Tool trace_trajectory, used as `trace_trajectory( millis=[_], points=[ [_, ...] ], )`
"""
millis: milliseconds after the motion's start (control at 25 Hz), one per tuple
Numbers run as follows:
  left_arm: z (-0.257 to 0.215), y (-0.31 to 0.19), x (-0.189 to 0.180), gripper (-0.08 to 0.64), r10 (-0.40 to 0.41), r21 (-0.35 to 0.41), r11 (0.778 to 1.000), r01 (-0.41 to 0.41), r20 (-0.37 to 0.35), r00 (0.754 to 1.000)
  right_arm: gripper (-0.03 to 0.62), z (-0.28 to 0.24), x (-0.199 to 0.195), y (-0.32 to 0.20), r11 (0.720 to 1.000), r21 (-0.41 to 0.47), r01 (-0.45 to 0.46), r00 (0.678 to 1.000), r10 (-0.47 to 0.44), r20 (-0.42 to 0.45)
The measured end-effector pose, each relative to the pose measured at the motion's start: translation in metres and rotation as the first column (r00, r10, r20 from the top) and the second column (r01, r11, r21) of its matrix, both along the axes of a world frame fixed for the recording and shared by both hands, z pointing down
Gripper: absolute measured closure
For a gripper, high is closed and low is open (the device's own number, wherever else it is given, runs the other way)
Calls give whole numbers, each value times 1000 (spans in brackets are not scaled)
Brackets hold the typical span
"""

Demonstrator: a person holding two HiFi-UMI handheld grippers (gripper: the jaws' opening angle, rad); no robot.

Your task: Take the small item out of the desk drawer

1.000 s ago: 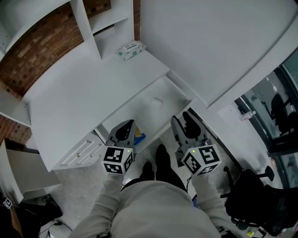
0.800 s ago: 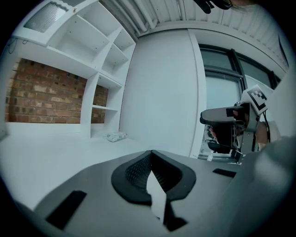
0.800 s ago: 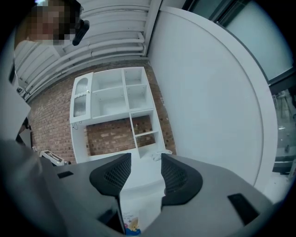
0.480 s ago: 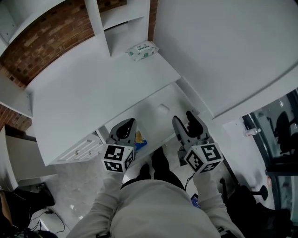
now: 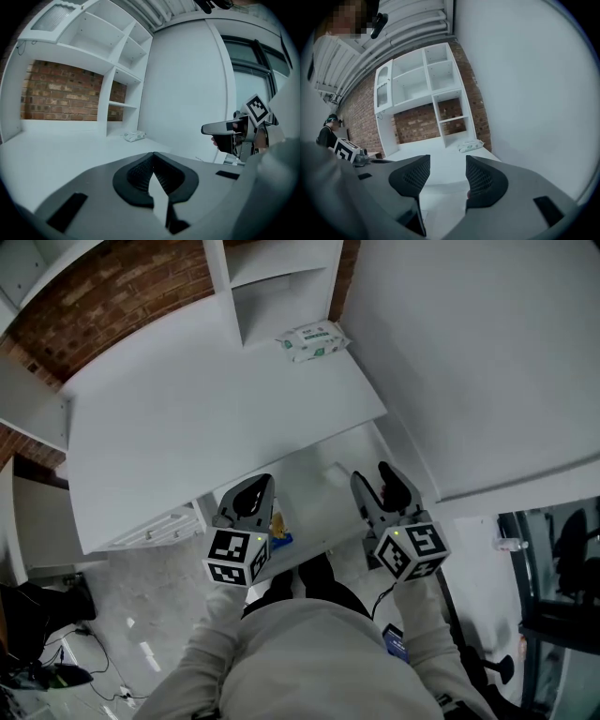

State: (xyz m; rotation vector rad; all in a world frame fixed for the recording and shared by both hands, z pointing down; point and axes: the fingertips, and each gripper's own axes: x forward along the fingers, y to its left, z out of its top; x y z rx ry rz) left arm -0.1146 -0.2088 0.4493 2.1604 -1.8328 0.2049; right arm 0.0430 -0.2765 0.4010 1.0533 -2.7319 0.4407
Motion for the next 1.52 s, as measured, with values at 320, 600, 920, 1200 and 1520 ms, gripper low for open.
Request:
trace_trajectory(
  millis=[320, 600, 920, 1200, 1520],
  points=[
    [11, -19, -4, 541, -64, -31, 997, 64, 8, 998, 327, 55, -13, -30, 990, -98, 100, 989, -110, -94],
    [21, -22, -13, 541, -131, -67, 989, 132, 7, 991, 327, 104, -22, -41, 965, -189, 181, 958, -216, -187],
    [30, -17, -24, 541, -191, -97, 977, 192, 20, 981, 327, 161, -35, -43, 922, -281, 265, 889, -347, -298],
    [34, -10, -29, 541, -233, -120, 965, 235, 25, 972, 325, 209, -35, -44, 884, -384, 266, 819, -417, -394],
    [41, -3, -33, 541, -274, -142, 951, 275, 29, 961, 324, 253, -27, -45, 842, -466, 271, 730, -495, -470]
  ],
)
